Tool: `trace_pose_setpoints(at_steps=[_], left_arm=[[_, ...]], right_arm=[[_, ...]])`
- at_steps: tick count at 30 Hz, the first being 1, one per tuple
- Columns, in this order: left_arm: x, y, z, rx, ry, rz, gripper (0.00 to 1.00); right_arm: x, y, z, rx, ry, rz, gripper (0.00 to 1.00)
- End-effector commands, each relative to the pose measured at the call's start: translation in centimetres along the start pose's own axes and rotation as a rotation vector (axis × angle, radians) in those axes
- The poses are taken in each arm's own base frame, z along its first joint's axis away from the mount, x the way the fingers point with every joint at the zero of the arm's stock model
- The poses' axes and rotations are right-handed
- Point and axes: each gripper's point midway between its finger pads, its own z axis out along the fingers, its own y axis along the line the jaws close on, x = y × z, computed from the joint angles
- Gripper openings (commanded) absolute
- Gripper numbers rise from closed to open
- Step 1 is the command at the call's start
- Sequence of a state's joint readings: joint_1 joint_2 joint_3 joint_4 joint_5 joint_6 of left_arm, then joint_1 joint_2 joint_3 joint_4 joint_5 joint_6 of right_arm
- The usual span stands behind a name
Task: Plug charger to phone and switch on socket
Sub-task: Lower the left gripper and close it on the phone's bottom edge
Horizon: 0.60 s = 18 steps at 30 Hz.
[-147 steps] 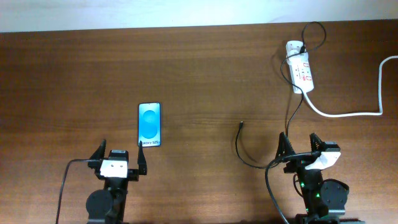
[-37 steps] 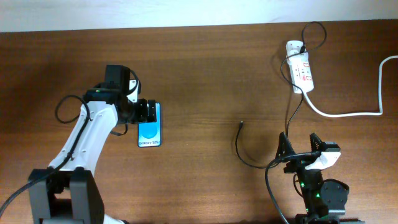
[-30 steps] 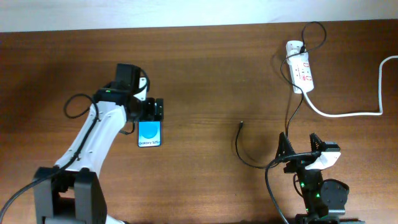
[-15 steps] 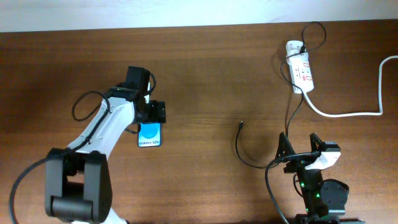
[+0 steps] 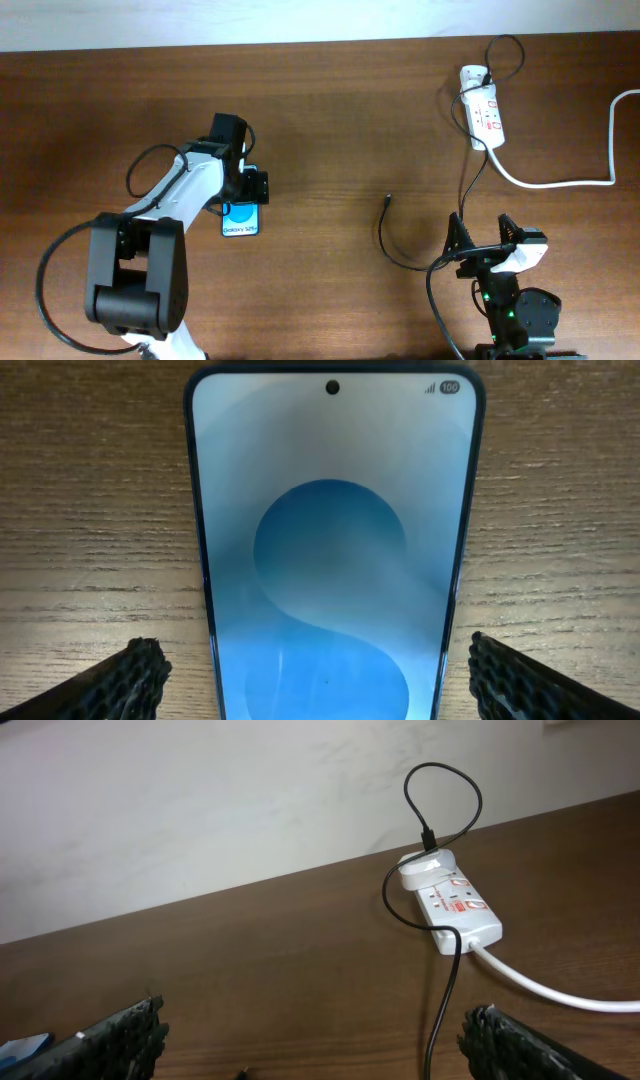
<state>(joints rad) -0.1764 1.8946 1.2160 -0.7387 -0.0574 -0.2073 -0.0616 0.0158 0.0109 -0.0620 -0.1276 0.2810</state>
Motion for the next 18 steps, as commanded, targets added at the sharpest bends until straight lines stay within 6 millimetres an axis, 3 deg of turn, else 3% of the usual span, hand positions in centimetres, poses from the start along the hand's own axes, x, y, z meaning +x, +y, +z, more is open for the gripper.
trace_pose_setpoints(at_steps=[1, 18], left_arm=[[-0.61, 0.10, -0.02, -0.008, -0.013, -0.018, 0.99], [-0.79, 0.07, 0.23, -0.005, -0.028, -0.019, 0.99]], right_arm=[[0.23, 0.08, -0.01, -0.003, 0.003, 0.000, 0.98], [0.23, 0.08, -0.01, -0.003, 0.003, 0.000, 0.98]])
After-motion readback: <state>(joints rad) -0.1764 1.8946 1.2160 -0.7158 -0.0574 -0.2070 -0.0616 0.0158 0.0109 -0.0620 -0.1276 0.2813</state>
